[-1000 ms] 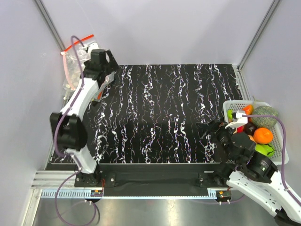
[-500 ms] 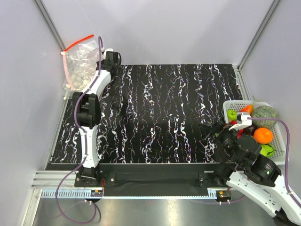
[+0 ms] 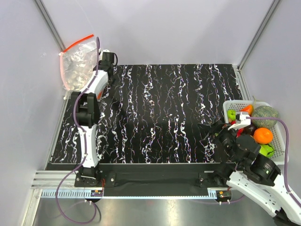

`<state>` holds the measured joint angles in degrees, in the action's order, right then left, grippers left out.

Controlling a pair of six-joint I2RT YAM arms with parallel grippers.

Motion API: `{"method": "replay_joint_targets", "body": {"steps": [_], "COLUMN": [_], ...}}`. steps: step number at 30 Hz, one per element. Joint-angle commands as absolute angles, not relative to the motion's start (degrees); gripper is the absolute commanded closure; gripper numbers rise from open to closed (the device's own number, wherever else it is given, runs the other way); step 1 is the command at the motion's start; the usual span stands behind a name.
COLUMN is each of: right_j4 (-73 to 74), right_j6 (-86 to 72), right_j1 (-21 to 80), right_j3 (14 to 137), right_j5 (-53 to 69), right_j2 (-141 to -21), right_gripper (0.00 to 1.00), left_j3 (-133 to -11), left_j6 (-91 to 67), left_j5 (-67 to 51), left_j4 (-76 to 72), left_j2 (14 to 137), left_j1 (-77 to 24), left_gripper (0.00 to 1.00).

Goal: Place the food in the zip-top bag and seal the zipper
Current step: Pick up the zipper food storage bag at the corner of the board, then place the zipper food storage bag at the center of the board.

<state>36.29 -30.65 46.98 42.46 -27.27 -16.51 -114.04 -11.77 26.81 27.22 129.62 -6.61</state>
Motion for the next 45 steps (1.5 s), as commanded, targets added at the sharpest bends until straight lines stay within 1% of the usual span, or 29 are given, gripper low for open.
{"method": "replay_joint_targets", "body": {"steps": [1, 10, 13, 16, 19, 20, 22, 24, 28, 29, 32, 36, 39, 40, 41, 42, 44, 45], "right_j4": [35.3, 35.3, 35.6, 35.9, 36.2, 36.0, 35.9, 36.4, 38.1, 38.4, 39.0, 39.6, 40.1, 40.0, 39.9, 40.0, 40.0, 40.0], "right_j6": [-30.1, -30.9, -31.5, -32.3, -33.1, -33.1, -33.2, -33.4, -33.7, -33.8, -34.5, -35.4, -36.6, -36.7, -37.0, -37.3, -37.7, -37.8], "right_j1": [47.2, 47.1, 47.1, 47.1, 47.1, 47.2, 47.1, 47.2, 47.1, 47.1, 47.1, 47.2, 47.1, 47.1, 47.1, 47.1, 47.2, 47.2], "right_j3": [43.4, 43.6, 43.9, 44.5, 45.5, 46.0, 46.5, 47.6, 49.0, 49.0, 49.0, 49.0, 48.6, 48.3, 48.1, 47.9, 47.7, 47.7], "right_j5": [-26.9, -25.8, -25.9, -26.1, -26.4, -26.5, -26.5, -26.6, -27.7, -28.1, -29.9, -29.8, -30.1, -30.1, -30.1, -30.1, -30.3, -30.6], "right_j2": [-17.8, -18.5, -19.5, -20.7, -20.9, -20.7, -20.5, -20.4, -20.8, -20.9, -21.1, -21.4, -21.9, -22.1, -22.4, -22.7, -23.4, -24.4], "right_gripper": [0.00, 0.00, 0.00, 0.00, 0.00, 0.00, 0.00, 0.00, 0.00, 0.00, 0.00, 0.00, 0.00, 0.00, 0.00, 0.00, 0.00, 0.00], "left_j3": [-114.0, -106.0, -105.3, -101.6, -95.4, -94.4, -92.6, -89.8, -76.9, -75.3, -69.7, -66.4, -64.6, -64.1, -63.7, -63.5, -62.9, -62.4], "left_j6": [-9.8, -9.2, -7.3, -8.0, -10.2, -11.4, -15.2, -16.8, -20.1, -20.9, -23.5, -26.1, -24.8, -25.0, -25.0, -25.0, -25.7, -26.9], "left_j5": [30.8, 31.6, 34.2, 35.7, 35.8, 36.3, 35.8, 36.8, 38.4, 38.9, 39.8, 39.5, 41.8, 43.5, 42.9, 40.7, 40.0, 39.9], "left_j4": [24.5, 20.0, 20.5, 20.0, 19.5, 20.6, 23.2, 24.1, 20.6, 20.0, 18.5, 19.9, 20.0, 20.4, 20.3, 20.3, 20.9, 20.9], "left_j2": [123.1, 110.6, 108.4, 104.4, 98.5, 96.1, 94.2, 90.9, 83.4, 82.6, 80.5, 79.6, 78.8, 78.7, 78.7, 78.4, 77.6, 76.8], "left_j1": [-6.5, -7.5, -10.5, -14.8, -21.6, -25.4, -28.9, -34.5, -44.7, -49.1, -56.4, -62.7, -69.3, -72.2, -73.2, -73.9, -75.3, -75.4], "left_gripper": [1.00, 1.00, 1.00, 1.00, 1.00, 1.00, 1.00, 1.00, 1.00, 1.00, 1.00, 0.99, 0.96, 0.87, 0.73, 0.51, 0.24, 0.19]}}
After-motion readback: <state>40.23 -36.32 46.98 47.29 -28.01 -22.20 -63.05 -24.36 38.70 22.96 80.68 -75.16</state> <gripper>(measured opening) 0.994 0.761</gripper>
